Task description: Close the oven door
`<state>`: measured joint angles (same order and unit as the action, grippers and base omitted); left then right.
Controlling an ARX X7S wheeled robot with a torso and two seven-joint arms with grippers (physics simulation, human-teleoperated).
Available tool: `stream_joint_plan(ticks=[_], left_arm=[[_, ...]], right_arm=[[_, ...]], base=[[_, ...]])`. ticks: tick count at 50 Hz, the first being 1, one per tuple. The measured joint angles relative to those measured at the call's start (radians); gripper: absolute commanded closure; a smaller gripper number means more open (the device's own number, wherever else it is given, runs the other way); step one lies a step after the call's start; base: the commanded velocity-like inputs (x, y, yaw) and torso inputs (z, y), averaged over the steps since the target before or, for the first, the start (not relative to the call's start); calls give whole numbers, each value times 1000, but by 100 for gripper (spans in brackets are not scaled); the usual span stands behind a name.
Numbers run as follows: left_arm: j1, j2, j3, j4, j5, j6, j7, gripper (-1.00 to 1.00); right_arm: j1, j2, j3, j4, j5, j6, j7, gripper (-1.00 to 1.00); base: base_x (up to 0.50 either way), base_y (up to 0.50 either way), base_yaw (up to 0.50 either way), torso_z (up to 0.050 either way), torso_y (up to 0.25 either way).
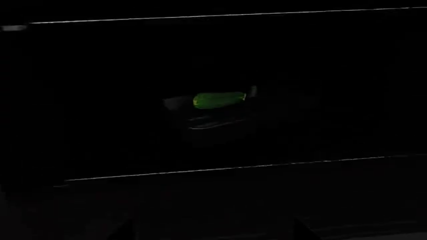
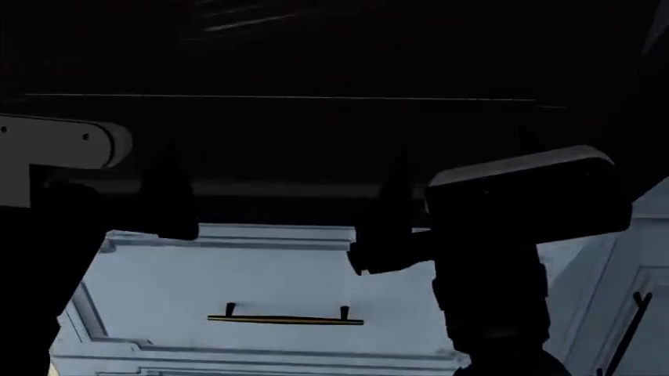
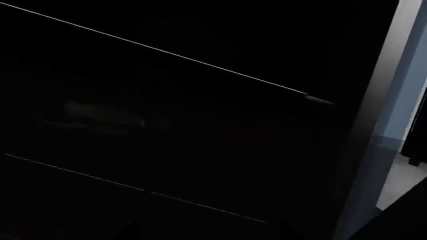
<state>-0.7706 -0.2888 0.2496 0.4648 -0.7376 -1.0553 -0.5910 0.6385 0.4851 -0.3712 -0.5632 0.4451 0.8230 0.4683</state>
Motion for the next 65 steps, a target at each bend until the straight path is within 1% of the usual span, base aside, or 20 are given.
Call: stream_joint_plan(ticks=[8,19,31,38,41,43,44,50,58,65], left_arm=[[-115,35,35,-80,41,32,13,-100],[-224,83,110,-287,133,167,81,-100],[-322,153,183,-634,245,391,179,-100],[-402,211,227,-911,287,559,231,-100],[-455,231,292,-1059,249,652,239,-100],[-480,247,351,-1129,233,704,192,-100],[-489,256,379,-1156,222,728,166,-100],[-542,262,614,-1249,42,867,76,-100],[-598,276,858,-1320,-169,998,-41,-100],[-631,289,1001,-1355,-310,1072,-110,-100]], right_arm=[[113,-1,-43,108,-51,-26,-31,-100],[242,-31,-99,386,-145,-174,-81,-100],[363,-87,-163,780,-242,-426,-148,-100],[473,-157,-214,1133,-316,-650,-176,-100],[510,-199,-245,1285,-334,-764,-172,-100],[517,-220,-259,1348,-359,-824,-154,-100],[518,-229,-263,1375,-374,-850,-144,-100],[531,-258,-266,1519,-453,-1001,-97,-100],[549,-267,-268,1617,-499,-1103,-81,-100],[558,-269,-268,1658,-515,-1145,-80,-100]], base=[[0,0,0,0,0],[0,0,0,0,0],[0,0,0,0,0],[0,0,0,0,0],[24,0,2,0,0],[70,0,8,9,0],[91,0,8,0,0],[96,0,-2,7,-13],[80,-5,-9,7,-10],[70,-7,-8,6,-10]])
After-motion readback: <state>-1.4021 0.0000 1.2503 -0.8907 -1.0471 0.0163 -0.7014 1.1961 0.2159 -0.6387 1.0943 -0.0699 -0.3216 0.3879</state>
